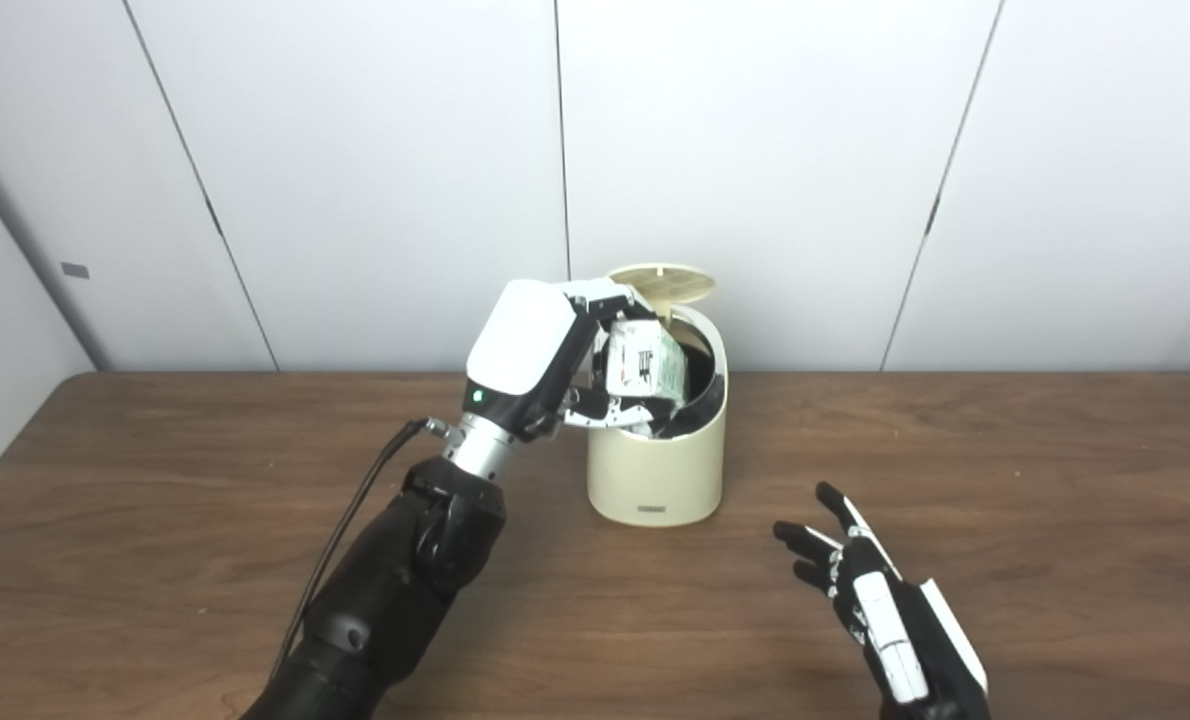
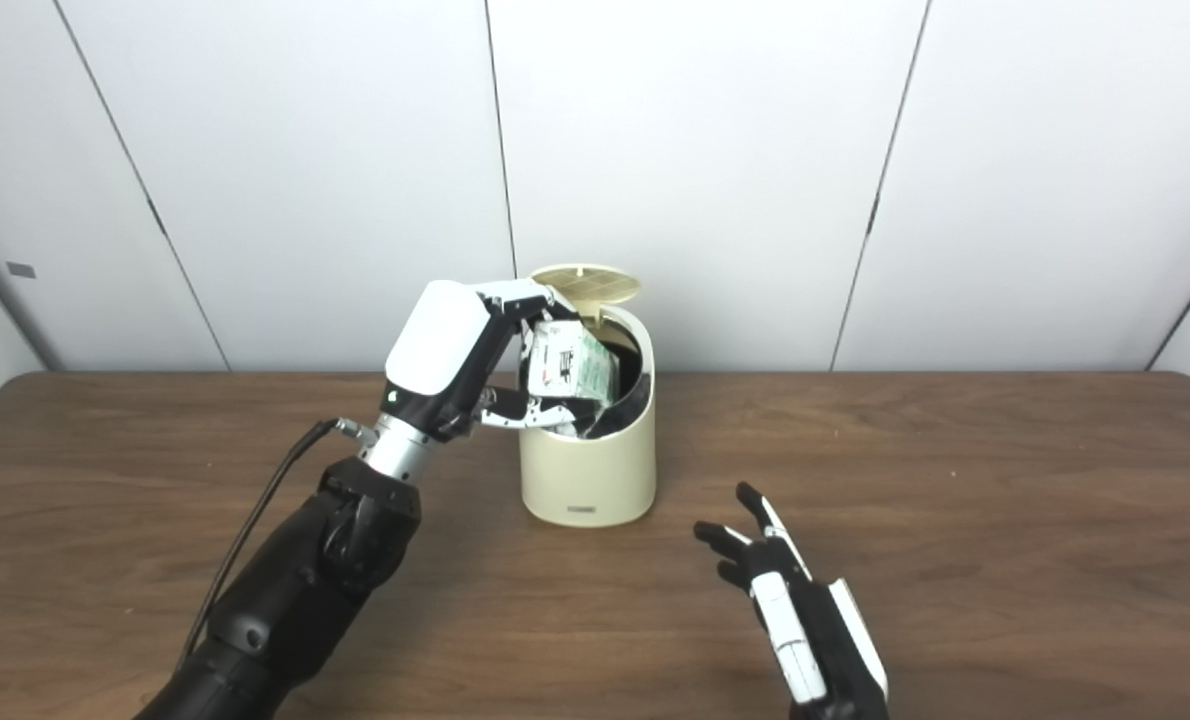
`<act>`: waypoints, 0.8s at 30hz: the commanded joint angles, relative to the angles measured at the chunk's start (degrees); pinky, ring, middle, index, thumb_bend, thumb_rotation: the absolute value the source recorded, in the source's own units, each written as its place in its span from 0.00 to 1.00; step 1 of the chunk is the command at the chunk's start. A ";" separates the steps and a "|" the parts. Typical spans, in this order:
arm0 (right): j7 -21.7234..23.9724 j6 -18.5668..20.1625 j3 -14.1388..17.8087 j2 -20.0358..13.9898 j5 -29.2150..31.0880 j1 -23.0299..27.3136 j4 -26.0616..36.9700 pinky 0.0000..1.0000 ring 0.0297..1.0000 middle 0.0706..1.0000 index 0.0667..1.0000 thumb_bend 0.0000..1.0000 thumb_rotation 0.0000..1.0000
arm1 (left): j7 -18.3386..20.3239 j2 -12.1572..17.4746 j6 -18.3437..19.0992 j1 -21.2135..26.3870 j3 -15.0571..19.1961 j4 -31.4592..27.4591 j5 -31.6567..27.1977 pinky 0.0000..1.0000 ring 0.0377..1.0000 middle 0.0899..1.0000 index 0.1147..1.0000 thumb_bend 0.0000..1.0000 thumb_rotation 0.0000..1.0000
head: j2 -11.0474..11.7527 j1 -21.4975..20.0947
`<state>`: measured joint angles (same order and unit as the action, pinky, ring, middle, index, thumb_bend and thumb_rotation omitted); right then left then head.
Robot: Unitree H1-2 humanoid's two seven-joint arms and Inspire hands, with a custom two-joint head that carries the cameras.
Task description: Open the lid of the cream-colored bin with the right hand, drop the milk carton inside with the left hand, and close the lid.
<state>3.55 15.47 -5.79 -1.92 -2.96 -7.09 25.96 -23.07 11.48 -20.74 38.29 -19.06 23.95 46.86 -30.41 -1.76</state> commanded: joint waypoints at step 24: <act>0.34 -0.95 0.08 0.11 0.85 1.20 2.22 0.86 0.85 0.77 0.92 0.58 0.96 | 5.28 0.82 2.10 1.75 0.90 -2.11 -2.25 0.50 0.55 0.61 0.58 1.00 0.22 | -0.18 -0.14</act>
<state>3.68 15.57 -5.74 -2.03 -2.52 -7.02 25.97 -18.70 11.62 -18.98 38.34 -18.57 23.66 45.25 -30.59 -1.85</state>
